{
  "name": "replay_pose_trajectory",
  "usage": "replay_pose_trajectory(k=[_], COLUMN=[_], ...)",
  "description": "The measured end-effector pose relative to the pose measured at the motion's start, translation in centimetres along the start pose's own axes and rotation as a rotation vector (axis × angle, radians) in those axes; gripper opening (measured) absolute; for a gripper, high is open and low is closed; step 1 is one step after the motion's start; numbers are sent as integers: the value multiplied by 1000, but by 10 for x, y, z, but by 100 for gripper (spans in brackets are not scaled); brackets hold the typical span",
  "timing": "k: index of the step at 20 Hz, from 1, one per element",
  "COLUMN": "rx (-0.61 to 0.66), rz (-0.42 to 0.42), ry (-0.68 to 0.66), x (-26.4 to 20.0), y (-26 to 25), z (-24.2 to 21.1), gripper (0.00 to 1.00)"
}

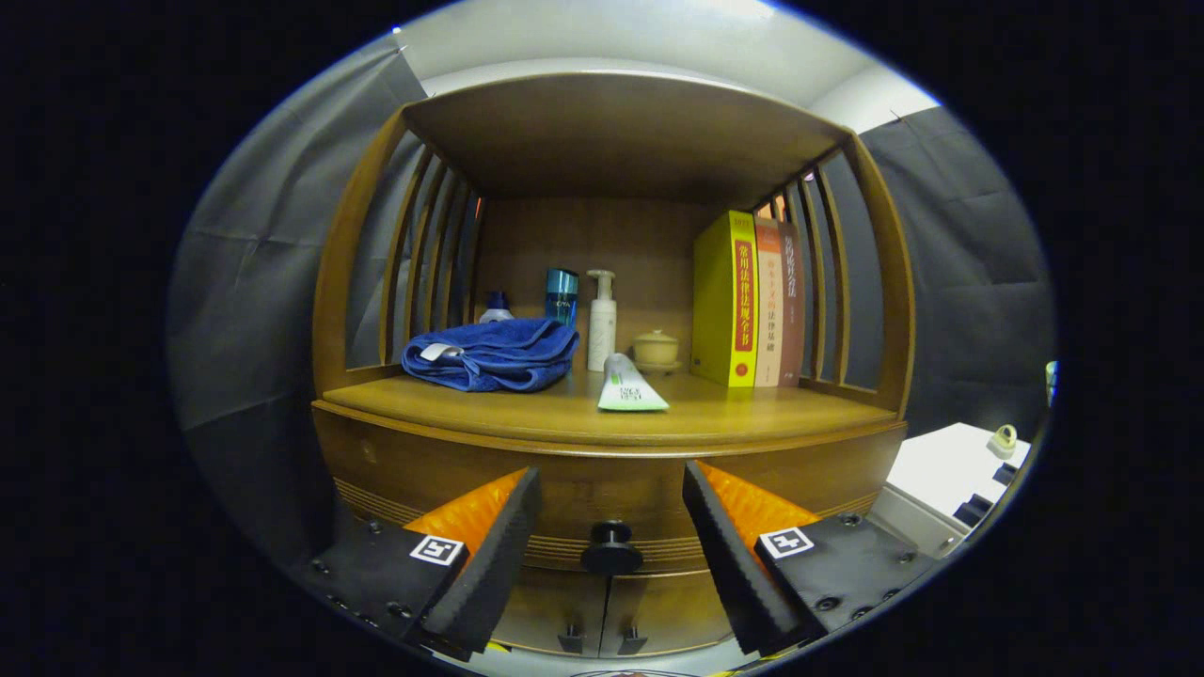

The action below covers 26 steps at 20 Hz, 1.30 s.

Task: Pull open the drawer, take out the items inside it, and place them on the countertop above the cabinet.

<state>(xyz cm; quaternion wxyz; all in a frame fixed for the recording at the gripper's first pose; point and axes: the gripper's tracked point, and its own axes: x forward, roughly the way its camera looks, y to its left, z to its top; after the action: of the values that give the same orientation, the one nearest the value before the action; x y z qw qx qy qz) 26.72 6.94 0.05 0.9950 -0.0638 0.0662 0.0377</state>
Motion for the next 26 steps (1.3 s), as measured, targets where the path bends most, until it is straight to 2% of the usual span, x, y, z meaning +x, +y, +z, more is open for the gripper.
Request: replay_pose_trajectory(k=[7,13,26], rx=[67,112,132], rz=[-15,-11,-55], ry=[-15,-62,-76], x=[-68,-107,-123], y=[-21,-48,-76], z=[42,74,82], gripper=[97,97,96])
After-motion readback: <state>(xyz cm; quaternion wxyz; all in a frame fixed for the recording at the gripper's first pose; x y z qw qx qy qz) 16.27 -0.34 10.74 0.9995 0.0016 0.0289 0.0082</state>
